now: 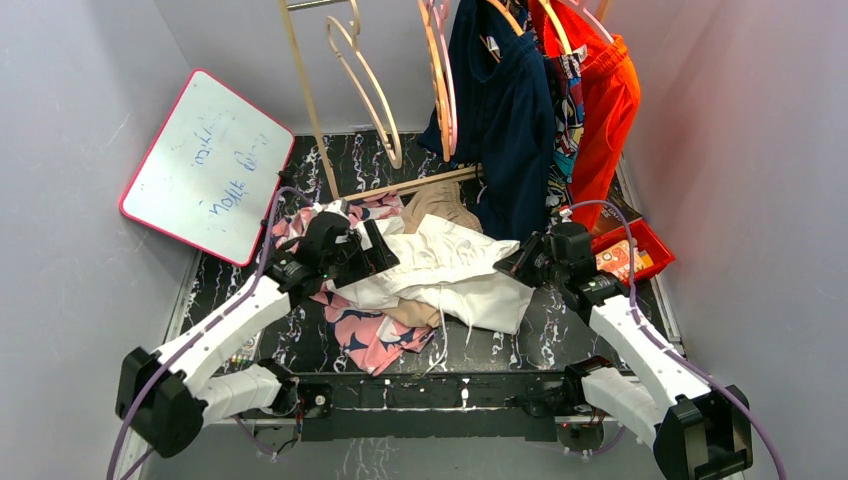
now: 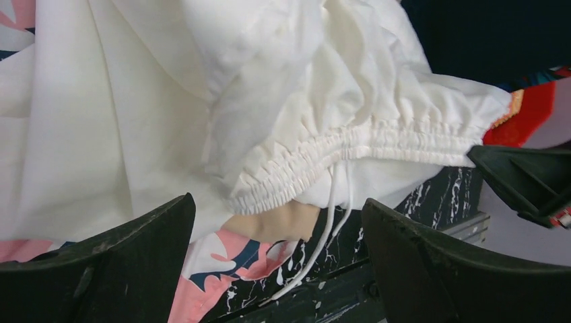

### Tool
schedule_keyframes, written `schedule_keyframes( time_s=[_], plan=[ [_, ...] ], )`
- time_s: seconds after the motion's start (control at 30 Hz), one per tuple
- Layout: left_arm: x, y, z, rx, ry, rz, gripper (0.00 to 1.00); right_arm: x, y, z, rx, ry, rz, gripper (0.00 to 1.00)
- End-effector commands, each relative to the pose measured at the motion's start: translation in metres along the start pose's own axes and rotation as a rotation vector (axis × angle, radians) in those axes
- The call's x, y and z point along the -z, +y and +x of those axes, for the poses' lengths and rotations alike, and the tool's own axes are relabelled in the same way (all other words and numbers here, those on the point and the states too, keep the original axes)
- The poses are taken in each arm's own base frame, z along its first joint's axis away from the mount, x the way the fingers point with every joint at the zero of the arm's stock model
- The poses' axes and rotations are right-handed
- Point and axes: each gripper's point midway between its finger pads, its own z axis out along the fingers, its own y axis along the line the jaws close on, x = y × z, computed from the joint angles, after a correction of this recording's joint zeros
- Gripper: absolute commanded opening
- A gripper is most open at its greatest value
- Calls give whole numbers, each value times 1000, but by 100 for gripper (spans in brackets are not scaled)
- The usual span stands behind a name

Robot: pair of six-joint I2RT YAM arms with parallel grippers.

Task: Place the shorts on the hanger
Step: Adjust the shorts at the center of the board.

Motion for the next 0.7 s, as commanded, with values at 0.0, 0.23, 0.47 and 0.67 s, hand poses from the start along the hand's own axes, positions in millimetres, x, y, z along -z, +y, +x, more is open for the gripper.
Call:
schedule_keyframes(
  time_s=[0.0,0.23,0.47,0.67],
  plan=[
    [20,2,11,-39,20,49,90,2,26,-18,33,-50,-85,0],
    [0,-1,24,-16,72,93,77,1,30,-16,36,-34,-108,0],
    [-15,0,21,-29,62,88,59,2,31,-13,43,-20,-122,0],
    [-22,-5,28,-27,99,123,29,5,36,-15,52,-28,-133,0]
  ],
)
